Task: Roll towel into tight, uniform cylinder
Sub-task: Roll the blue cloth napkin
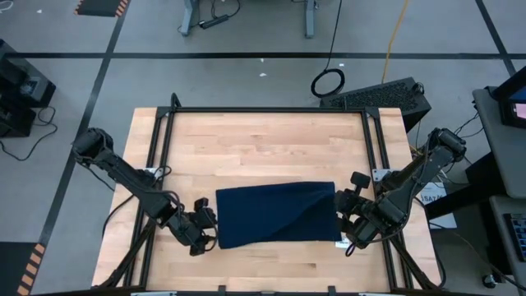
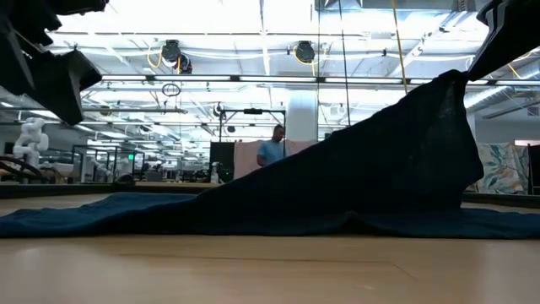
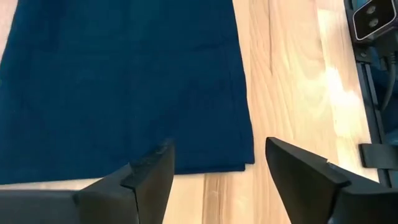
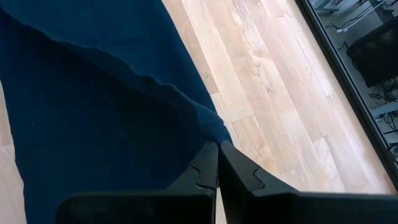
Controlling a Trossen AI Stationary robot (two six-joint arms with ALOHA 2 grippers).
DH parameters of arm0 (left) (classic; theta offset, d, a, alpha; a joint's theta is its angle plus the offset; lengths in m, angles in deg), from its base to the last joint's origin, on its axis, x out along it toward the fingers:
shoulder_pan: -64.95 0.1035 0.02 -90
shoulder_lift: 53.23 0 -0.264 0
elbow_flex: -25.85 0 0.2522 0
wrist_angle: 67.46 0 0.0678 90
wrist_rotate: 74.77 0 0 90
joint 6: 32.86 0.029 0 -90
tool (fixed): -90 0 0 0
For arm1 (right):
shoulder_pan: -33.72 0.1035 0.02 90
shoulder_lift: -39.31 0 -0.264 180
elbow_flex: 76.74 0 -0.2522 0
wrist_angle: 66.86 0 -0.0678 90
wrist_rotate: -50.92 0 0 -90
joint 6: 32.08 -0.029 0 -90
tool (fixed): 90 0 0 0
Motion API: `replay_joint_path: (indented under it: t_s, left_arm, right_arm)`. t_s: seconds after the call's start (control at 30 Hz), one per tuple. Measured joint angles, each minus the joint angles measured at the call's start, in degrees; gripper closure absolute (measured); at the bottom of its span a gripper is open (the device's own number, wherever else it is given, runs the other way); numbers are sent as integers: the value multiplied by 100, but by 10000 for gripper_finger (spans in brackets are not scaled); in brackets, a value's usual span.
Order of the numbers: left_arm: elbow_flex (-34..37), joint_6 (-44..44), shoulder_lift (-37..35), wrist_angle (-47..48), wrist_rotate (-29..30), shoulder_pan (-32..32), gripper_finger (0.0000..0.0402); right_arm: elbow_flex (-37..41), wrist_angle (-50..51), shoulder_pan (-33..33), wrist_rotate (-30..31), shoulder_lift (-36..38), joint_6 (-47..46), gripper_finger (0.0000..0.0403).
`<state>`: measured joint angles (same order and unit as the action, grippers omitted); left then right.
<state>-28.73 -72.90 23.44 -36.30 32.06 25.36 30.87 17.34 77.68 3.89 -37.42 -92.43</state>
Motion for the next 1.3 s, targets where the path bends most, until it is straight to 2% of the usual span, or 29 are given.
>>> replay_joint_path:
  t_s: [0.2,0.33,0.63,0.87,1.07,1.3]
  left_arm:
    - [-7,598,882,-959,2,-353,184]
    - [-92,741,1393,-1282,11,-633,218]
    - [-170,941,1848,-1416,690,-929,305]
    - [-137,933,1861,-1345,745,-914,313]
    - [-94,888,2019,-1412,546,-863,313]
    - [-101,949,2221,-1585,674,-812,313]
  right_arm:
    - [0,0,-2,-2,0,0,403]
    - [0,0,-2,-2,0,0,403]
    - [0,4,-2,-2,0,0,403]
    - [0,2,-2,-4,0,-18,403]
    - [0,0,-2,-6,0,-22,403]
    - [0,-6,-2,-49,0,-44,403]
